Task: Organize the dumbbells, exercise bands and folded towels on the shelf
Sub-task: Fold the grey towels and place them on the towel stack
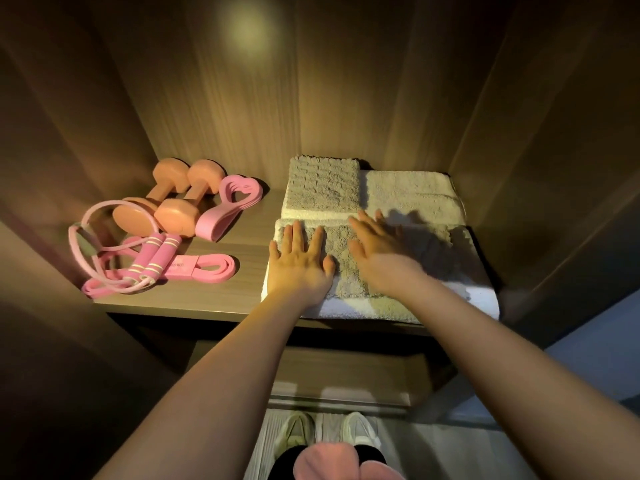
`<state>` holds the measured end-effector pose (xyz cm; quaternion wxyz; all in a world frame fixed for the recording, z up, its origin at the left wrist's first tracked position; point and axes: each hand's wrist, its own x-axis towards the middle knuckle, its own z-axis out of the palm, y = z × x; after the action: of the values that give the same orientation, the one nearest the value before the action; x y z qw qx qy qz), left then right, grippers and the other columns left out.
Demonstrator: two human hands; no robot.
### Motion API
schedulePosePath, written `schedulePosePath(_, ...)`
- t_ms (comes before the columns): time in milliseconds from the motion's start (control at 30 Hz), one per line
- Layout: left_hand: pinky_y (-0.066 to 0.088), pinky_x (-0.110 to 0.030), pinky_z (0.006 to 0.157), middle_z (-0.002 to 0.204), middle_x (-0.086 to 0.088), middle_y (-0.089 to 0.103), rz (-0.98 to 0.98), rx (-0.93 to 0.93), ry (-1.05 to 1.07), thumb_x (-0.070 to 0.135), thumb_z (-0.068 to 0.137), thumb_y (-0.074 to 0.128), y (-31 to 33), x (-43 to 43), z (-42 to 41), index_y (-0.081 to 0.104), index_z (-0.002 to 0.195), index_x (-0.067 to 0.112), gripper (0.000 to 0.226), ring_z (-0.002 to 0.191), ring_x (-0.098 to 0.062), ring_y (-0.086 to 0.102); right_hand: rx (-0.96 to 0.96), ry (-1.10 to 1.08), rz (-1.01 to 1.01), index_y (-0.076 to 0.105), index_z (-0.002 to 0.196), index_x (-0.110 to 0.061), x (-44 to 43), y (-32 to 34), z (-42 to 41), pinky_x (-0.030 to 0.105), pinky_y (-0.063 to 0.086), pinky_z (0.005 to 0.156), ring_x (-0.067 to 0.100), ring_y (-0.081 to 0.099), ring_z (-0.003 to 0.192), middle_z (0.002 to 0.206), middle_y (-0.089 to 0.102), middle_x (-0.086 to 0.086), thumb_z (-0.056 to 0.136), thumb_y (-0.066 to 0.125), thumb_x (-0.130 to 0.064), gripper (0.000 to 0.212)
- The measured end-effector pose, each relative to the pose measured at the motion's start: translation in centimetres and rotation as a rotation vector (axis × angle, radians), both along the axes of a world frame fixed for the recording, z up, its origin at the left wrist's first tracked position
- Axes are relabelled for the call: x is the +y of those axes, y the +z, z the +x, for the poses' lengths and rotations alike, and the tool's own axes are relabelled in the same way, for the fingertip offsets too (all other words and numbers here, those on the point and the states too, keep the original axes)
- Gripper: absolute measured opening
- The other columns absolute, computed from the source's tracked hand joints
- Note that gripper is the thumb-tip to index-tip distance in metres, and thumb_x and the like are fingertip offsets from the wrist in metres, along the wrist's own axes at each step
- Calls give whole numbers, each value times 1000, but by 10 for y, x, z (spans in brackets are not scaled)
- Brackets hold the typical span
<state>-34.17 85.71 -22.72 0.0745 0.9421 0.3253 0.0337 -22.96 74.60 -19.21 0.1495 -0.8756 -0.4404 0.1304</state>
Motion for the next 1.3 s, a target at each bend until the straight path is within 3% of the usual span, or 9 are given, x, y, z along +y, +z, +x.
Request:
schedulePosePath(133,0,-49,121,163,-11,-9,3,-24,-5,42,101,19,-1,1,0,0,156,27,60,150,-28,-10,-121,10,-120,-6,150,-48,-7,-24,-1,50,-16,117,9,-25,144,157,-21,-21,101,6,-54,51)
schedulePosePath(500,0,-48,121,164,-10,-8,7,-26,-5,44,100,22,-2,1,-1,2,156,29,62,150,-27,-9,-117,-128,-170,-14,146,-54,-42,-31,21,49,-20,116,12,-30,143,154,-31,-16,94,6,-68,58)
schedulePosePath(833,2,-52,120,161,-19,-13,4,-15,121,50,99,16,0,-5,-4,-5,156,17,69,149,-32,-11,-61,-331,-256,-19,151,-34,-87,-31,53,42,-11,120,18,-26,145,157,-31,-3,98,6,-59,64)
schedulePosePath(1000,-11,-56,118,159,-21,-19,107,100,171,48,99,11,12,-12,4,-11,153,4,73,147,-34,-18,-45,-355,-254,-18,152,-28,-90,-29,54,37,-10,119,17,-23,146,158,-27,0,101,6,-52,62)
schedulePosePath(1133,-11,-53,118,154,-20,-31,290,25,0,43,96,15,22,-33,23,-23,148,1,76,143,-33,-28,-57,-357,-246,-15,153,-26,-88,-29,55,38,-7,119,18,-20,148,160,-24,0,102,8,-50,61)
schedulePosePath(1300,-3,-46,121,160,-9,-22,102,41,-308,48,101,11,11,-69,52,-15,152,10,69,147,-22,-20,-84,-373,-226,-12,154,-25,-86,-27,53,38,-5,120,19,-16,149,161,-20,2,102,11,-48,61)
